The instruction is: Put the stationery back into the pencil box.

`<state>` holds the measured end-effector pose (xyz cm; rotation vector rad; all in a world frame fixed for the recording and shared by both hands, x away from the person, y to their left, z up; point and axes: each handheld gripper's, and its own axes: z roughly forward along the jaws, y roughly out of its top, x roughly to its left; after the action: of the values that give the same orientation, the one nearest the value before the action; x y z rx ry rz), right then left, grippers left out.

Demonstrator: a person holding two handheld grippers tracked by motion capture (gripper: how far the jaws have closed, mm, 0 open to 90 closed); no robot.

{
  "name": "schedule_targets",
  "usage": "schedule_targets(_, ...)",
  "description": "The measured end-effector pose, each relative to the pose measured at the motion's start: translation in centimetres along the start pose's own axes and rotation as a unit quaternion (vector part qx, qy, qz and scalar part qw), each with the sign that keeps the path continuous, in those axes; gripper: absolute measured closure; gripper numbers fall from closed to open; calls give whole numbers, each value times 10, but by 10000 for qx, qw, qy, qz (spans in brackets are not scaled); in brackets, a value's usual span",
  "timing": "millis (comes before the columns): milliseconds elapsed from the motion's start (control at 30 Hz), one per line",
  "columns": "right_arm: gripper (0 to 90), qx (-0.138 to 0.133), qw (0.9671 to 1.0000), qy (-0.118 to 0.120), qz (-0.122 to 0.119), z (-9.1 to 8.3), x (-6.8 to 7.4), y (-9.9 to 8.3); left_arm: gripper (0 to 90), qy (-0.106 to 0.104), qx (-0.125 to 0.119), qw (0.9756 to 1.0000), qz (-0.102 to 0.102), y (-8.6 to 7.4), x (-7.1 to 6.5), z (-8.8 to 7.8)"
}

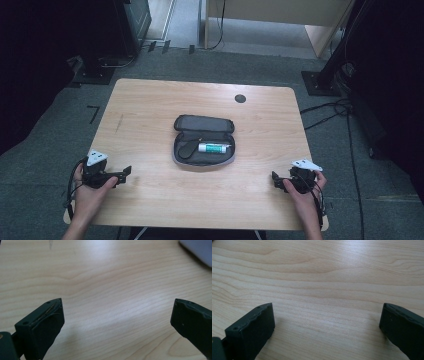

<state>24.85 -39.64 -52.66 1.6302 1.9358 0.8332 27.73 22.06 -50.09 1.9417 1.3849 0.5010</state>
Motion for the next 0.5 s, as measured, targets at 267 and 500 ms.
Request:
schedule_targets(267, 0, 4, 10000, -4, -15, 0, 1, 0, 0, 191, 142, 9997, -14, -13, 7, 2)
schedule_targets(500, 0, 3, 10000, -10, -10, 0, 1, 0, 0, 336, 240, 9991, 74, -15, 4, 5)
